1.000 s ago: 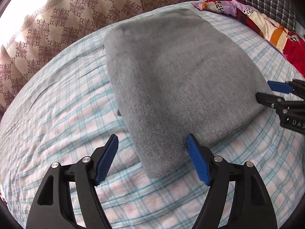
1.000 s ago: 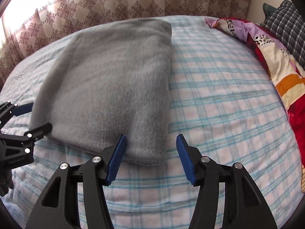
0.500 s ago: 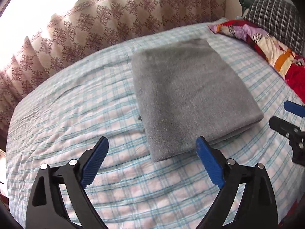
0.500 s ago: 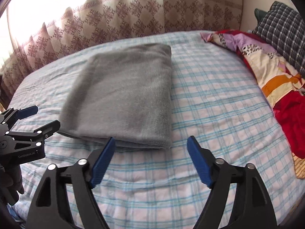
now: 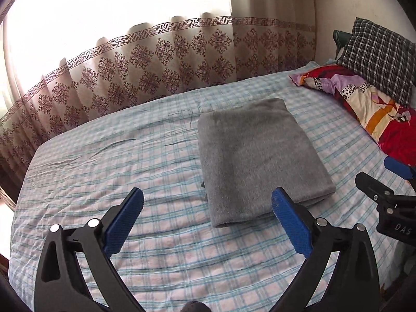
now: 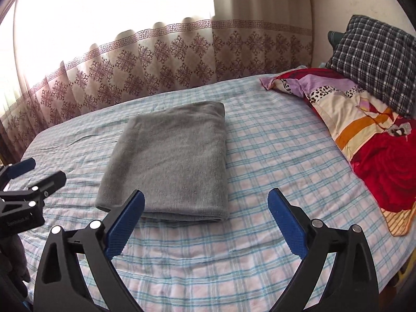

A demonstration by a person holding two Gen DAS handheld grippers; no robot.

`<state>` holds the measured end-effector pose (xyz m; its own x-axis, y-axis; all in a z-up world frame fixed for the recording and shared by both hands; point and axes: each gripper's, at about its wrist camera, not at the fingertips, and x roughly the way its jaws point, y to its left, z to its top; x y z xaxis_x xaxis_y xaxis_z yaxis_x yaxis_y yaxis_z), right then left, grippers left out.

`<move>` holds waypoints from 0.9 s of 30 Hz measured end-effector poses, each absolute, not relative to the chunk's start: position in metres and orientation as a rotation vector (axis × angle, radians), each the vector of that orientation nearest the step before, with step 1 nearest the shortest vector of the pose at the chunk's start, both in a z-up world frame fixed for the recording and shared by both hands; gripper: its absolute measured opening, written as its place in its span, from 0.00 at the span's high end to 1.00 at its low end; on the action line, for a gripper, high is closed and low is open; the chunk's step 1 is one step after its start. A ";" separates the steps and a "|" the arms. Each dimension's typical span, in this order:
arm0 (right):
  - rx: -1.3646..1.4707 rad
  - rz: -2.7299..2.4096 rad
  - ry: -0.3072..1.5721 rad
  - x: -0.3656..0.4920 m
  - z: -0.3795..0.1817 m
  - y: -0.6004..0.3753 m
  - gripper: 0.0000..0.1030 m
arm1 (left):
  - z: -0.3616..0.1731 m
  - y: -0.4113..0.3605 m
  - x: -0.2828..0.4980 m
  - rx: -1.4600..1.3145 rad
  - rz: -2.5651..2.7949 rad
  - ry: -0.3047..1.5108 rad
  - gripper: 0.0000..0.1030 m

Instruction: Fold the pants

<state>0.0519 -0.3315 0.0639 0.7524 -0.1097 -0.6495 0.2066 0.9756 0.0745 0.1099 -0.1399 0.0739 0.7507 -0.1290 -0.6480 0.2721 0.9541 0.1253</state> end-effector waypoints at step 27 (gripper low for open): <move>-0.030 -0.204 0.628 0.045 0.076 -0.306 0.05 | 0.070 -0.155 0.108 0.272 -0.119 0.658 0.03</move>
<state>0.0450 -0.3062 0.0757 0.7900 -0.1982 -0.5801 0.1801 0.9796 -0.0894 0.1077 -0.1548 0.0701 0.7859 -0.0235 -0.6179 0.1946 0.9579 0.2112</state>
